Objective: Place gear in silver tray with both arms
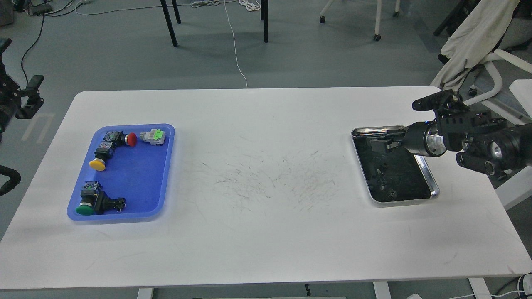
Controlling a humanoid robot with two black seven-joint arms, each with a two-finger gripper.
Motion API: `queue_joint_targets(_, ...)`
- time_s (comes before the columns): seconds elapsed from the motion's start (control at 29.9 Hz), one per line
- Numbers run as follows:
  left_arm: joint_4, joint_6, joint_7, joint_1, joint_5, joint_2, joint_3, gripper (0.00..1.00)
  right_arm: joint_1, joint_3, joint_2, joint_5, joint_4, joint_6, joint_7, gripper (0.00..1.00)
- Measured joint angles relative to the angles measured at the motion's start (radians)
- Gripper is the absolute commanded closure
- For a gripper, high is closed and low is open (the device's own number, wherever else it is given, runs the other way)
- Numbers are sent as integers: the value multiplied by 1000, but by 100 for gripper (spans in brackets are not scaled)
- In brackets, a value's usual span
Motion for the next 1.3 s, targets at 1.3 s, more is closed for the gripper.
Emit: queue_joint_targets(1.3, -54, 0, 112, -78, -41, -179, -3, 1, -272, 1222, -51, 660, 9, 13, -120, 1)
